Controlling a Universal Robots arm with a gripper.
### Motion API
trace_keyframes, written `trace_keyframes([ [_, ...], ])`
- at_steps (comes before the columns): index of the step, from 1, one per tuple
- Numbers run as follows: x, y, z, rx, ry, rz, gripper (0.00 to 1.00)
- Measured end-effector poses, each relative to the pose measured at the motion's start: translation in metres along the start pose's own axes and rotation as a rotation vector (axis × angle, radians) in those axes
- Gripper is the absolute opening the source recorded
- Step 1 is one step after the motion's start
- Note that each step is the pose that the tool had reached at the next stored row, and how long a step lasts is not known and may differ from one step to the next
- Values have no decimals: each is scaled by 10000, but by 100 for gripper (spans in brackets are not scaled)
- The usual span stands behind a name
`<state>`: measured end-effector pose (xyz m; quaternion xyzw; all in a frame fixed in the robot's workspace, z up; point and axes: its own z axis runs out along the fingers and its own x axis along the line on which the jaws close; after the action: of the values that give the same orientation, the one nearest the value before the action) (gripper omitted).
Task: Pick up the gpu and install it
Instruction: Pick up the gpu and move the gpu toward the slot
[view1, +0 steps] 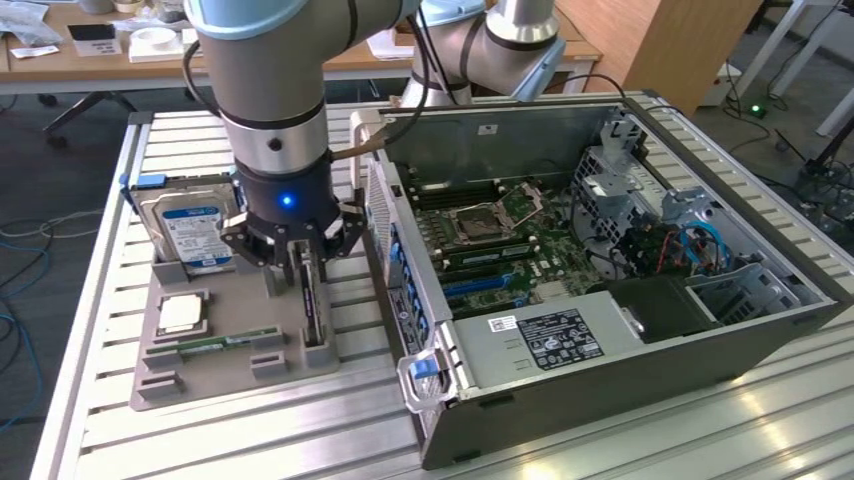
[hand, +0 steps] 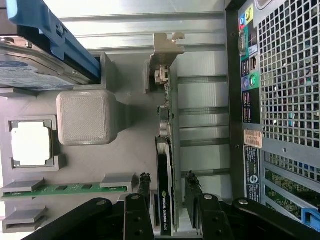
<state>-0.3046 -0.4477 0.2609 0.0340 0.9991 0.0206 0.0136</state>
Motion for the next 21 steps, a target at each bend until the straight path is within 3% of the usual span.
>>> trace_keyframes([
  [6,4,23,35,-3,3,-91,42],
  [21,18,65,247,2,5,-115,42],
])
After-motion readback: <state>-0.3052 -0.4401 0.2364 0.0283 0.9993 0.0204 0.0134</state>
